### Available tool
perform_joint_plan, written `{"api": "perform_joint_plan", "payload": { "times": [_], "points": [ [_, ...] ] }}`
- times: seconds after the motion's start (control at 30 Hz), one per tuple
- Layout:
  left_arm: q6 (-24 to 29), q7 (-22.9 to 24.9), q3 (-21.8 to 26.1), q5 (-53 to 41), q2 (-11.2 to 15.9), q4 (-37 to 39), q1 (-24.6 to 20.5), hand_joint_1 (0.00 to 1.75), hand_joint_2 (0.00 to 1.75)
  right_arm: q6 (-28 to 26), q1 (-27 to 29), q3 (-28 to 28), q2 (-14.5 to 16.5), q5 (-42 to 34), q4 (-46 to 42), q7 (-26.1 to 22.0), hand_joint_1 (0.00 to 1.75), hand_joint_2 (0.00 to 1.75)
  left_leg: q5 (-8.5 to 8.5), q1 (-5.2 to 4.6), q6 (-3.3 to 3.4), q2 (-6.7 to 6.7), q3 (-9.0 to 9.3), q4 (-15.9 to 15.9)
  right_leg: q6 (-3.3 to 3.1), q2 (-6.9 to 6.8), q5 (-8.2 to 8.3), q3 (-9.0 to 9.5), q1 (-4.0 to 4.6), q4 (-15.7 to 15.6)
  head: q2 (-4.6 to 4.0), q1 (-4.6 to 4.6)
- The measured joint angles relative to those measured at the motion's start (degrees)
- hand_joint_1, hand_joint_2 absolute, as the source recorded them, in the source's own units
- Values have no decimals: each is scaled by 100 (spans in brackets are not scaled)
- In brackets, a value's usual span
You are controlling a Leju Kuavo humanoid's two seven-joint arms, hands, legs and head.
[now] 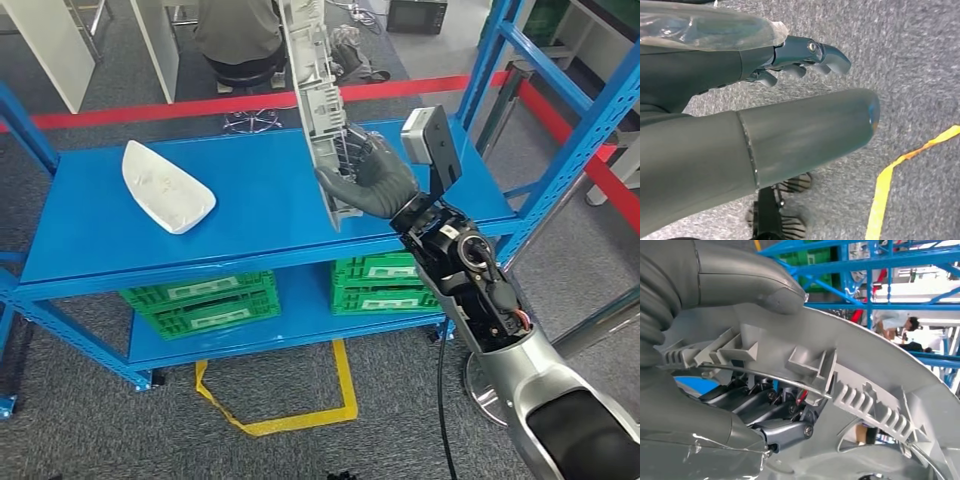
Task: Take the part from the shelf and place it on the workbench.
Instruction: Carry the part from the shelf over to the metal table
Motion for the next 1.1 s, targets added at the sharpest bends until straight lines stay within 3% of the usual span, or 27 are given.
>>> {"api": "perform_joint_plan", "payload": {
  "times": [0.03, 0.07, 0.1, 0.17, 0.2, 0.27, 0.33, 0.37, 0.43, 0.5, 0.53, 0.57, 0.6, 0.67, 0.73, 0.77, 0.83, 0.87, 0.9, 1.0, 1.03, 1.07, 1.1],
  "points": [
    [0, 2, 0, -3, -3, 0, 2, 0, 0, 1, 25, -3, 0, 6, 2, 0, 175, 175, 32, -12, 3, 0, -46, 7, 0, 0, -91, -18, 0, 221, 0, 15],
    [0, 3, 0, -8, -5, 0, 3, 0, 0, -3, 49, -7, 0, 8, 4, -1, 175, 175, 62, -22, 2, -2, -90, 15, -13, 0, -63, 77, 2, 208, 0, 32],
    [0, 5, 0, -13, -8, 0, 3, 0, 0, -7, 69, -12, 0, 9, 6, -1, 175, 175, 90, -30, -3, -6, -129, 26, -37, 0, 61, 288, 8, -49, 0, 52],
    [0, 5, 0, -22, -12, 0, 2, 0, 0, -18, 81, -24, 0, 19, 5, -5, 175, 175, 143, -46, -31, -13, -186, 42, -114, 1, 336, 871, 41, -946, 0, 99],
    [0, 6, 0, -26, -15, 0, -1, 0, 0, -22, 80, -30, 0, 32, 1, -10, 175, 175, 176, -49, -56, -12, -206, 44, -143, 3, 417, 1076, 62, -1307, 0, 104],
    [-1, 7, 0, -34, -21, 0, -8, 0, 0, -24, 80, -43, 0, 72, -5, -19, 175, 175, 256, -38, -127, -9, -233, 24, -179, 10, 464, 1201, 107, -1590, 0, 107],
    [-4, 8, 0, -49, -24, 0, -7, 0, 0, -14, 79, -52, 0, 95, -6, -19, 175, 175, 303, -26, -205, -15, -253, -3, -226, -5, 577, 1151, 102, -1641, 0, 118],
    [-5, 8, 0, -57, -24, 0, -6, 0, 0, -5, 77, -56, 0, 97, -6, -16, 175, 175, 214, -26, -238, -16, -297, 55, -263, -16, 643, 1115, 86, -1676, 0, 113],
    [-5, 8, 0, -69, -20, 0, -9, 0, 0, 2, 73, -75, 1, 101, -5, -14, 175, 175, -254, -11, -291, -13, -484, 515, -332, -38, 788, 994, 50, -1725, 0, 48],
    [-4, 8, 0, -75, -16, 0, -14, 0, 0, 0, 79, -93, 1, 104, -5, -12, 175, 175, -771, 7, -346, -8, -711, 1304, -361, -39, 910, 821, 47, -1717, 0, -33],
    [-4, 8, 0, -75, -16, 0, -15, 0, 0, -3, 83, -96, 1, 105, -4, -10, 175, 175, -865, 19, -371, -7, -761, 1605, -358, -37, 972, 732, 47, -1708, 0, -66],
    [-4, 8, 0, -76, -19, 0, -18, 0, 0, -8, 88, -99, 0, 113, -4, -9, 175, 175, -820, 31, -389, -7, -727, 1737, -351, -36, 1032, 638, 45, -1692, 0, -90],
    [-4, 8, 0, -77, -21, 0, -24, 0, 0, -14, 94, -107, 0, 123, -4, -9, 175, 175, -671, 43, -400, -6, -597, 1660, -338, -34, 1086, 546, 42, -1670, 0, -111],
    [-4, 8, 0, -77, -20, 0, -47, 0, 0, -23, 104, -128, 0, 153, -4, -9, 175, 175, -392, 55, -397, -8, -58, 978, -293, -31, 1175, 387, 40, -1609, 0, -138],
    [-4, 8, 0, -77, -14, 0, -80, 0, 0, -27, 106, -153, 0, 174, -6, -9, 175, 175, -405, 39, -339, -20, 452, 185, -227, -35, 1258, 284, 52, -1551, 0, -140],
    [-4, 8, 0, -77, -11, 0, -90, 0, 0, -28, 106, -161, 0, 178, -6, -10, 175, 175, -450, 22, -299, -25, 568, -28, -192, -38, 1308, 254, 55, -1544, 0, -131],
    [-4, 9, 0, -77, -13, 0, -84, 0, 0, -29, 112, -173, 0, 176, -4, -12, 175, 175, -405, 11, -197, -17, 521, -93, -120, -34, 1394, 212, 45, -1556, 0, -109],
    [-4, 9, 0, -77, -14, 0, -78, 0, 0, -29, 117, -178, 0, 173, -3, -12, 175, 175, -353, 13, -148, -4, 475, -94, -88, -28, 1324, 172, 35, -1510, 0, -104],
    [-4, 9, 0, -77, -15, 0, -75, 0, 0, -29, 122, -183, 1, 169, -3, -11, 175, 175, -290, 20, -96, 10, 419, -99, -62, -22, 1139, 112, 27, -1367, 0, -95],
    [-4, 10, 0, -77, -19, 0, -78, 0, 0, -28, 136, -189, 2, 167, -2, -9, 175, 175, -93, 14, -17, 34, 193, -97, -11, -15, 232, -147, 14, -282, 0, -42],
    [-4, 10, 0, -77, -20, 0, -77, 0, 0, -28, 140, -190, 2, 167, -2, -9, 175, 175, -28, 9, -16, 35, 105, -93, 1, -15, 80, -183, 14, 83, 0, -25],
    [-4, 10, 0, -77, -22, 0, -75, 0, 0, -28, 146, -190, 2, 167, -2, -9, 175, 175, 37, 7, -21, 35, 16, -87, 8, -15, 79, -144, 14, 291, 0, -11],
    [-4, 10, 0, -77, -23, 0, -74, 0, 0, -28, 149, -191, 2, 167, -1, -9, 175, 175, 101, 6, -31, 34, -74, -78, 6, -15, 196, -12, 14, 297, 0, 8]
  ]
}}
